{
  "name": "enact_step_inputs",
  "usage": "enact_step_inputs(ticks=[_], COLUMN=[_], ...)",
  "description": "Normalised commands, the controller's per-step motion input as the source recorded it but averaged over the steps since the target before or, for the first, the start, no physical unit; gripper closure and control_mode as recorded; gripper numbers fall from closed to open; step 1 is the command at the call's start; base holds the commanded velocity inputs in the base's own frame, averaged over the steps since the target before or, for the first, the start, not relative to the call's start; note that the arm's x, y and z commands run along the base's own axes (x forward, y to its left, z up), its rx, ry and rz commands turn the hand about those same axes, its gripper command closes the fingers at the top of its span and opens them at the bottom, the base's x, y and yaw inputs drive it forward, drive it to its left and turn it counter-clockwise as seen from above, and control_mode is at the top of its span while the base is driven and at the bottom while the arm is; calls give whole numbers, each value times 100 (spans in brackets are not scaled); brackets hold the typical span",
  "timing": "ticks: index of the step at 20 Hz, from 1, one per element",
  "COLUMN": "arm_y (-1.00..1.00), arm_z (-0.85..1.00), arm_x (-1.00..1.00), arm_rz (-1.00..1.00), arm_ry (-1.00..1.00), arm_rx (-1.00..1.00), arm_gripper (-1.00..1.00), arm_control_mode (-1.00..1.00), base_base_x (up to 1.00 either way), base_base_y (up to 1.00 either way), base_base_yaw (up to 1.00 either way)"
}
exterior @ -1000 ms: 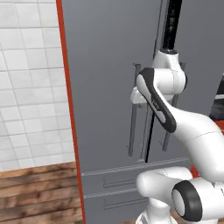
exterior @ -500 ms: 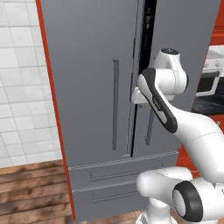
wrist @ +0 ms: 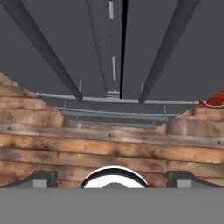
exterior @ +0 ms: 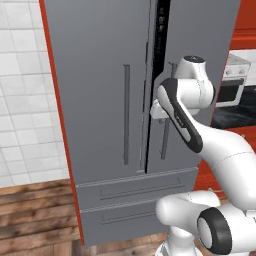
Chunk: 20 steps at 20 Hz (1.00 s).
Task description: Open the fridge, grab two sodas, and place both sodas inside the bowl with ice on the dining counter.
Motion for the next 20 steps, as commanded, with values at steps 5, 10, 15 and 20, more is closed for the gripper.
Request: enact_step_inputs(ticks=[5, 10, 15, 20], arm_y=[0, 0, -14, -6], arm_z=[0, 4, 13, 9], arm_x=[0, 29, 34, -1], arm_rz=[0, -3, 1, 1], arm_ry=[0, -10, -32, -39], arm_rx=[0, 9, 19, -5], arm_gripper=[-100, -100, -100, -100], arm_control_mode=[-100, -100, -100, -100], base_base_x=[-19, 0, 0, 0], base_base_y=[-15, 0, 0, 0], base_base_yaw=[0, 0, 0, 0])
